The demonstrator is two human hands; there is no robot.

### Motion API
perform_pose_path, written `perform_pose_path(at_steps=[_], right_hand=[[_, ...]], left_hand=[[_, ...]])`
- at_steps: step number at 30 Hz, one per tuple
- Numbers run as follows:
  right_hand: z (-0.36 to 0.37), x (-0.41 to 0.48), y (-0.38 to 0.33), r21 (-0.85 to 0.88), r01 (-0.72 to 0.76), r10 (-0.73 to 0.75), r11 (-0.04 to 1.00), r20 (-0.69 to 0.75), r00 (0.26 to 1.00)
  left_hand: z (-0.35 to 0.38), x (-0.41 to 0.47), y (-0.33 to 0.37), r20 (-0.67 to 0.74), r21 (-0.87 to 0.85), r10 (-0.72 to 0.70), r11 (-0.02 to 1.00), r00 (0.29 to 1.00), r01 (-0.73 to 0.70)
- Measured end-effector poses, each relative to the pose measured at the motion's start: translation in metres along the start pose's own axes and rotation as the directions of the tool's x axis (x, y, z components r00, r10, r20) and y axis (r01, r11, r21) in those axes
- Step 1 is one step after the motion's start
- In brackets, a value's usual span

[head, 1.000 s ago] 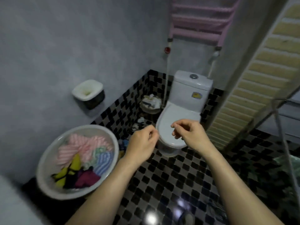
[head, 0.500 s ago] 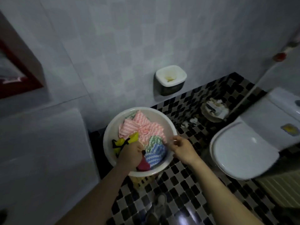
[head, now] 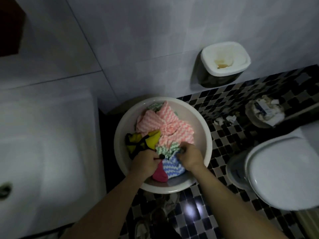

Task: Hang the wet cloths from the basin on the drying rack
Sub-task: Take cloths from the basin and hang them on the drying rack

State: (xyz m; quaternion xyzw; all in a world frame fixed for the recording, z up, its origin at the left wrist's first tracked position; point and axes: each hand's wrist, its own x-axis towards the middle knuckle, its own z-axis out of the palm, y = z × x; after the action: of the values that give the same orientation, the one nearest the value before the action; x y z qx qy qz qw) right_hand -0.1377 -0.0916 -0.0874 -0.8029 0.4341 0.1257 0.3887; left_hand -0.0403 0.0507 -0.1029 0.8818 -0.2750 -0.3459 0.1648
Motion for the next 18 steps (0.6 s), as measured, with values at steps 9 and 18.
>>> perform_pose_path(at_steps=[9, 18], right_hand=[[-0.069, -0.029, -0.018, 0.935, -0.276, -0.016, 0.221, 0.287, 0.958], [-0.097, -0.045, -0.021, 0.994, -0.106, -0.03, -0.029, 0.105, 0.994]], left_hand=[[-0.063, -0.013, 0.036, -0.196, -0.909, -0.179, 0.401, 0.964, -0.11], [-0.075, -0.026, 0.095, -0.222, -0.478, 0.251, 0.814, 0.942, -0.329]])
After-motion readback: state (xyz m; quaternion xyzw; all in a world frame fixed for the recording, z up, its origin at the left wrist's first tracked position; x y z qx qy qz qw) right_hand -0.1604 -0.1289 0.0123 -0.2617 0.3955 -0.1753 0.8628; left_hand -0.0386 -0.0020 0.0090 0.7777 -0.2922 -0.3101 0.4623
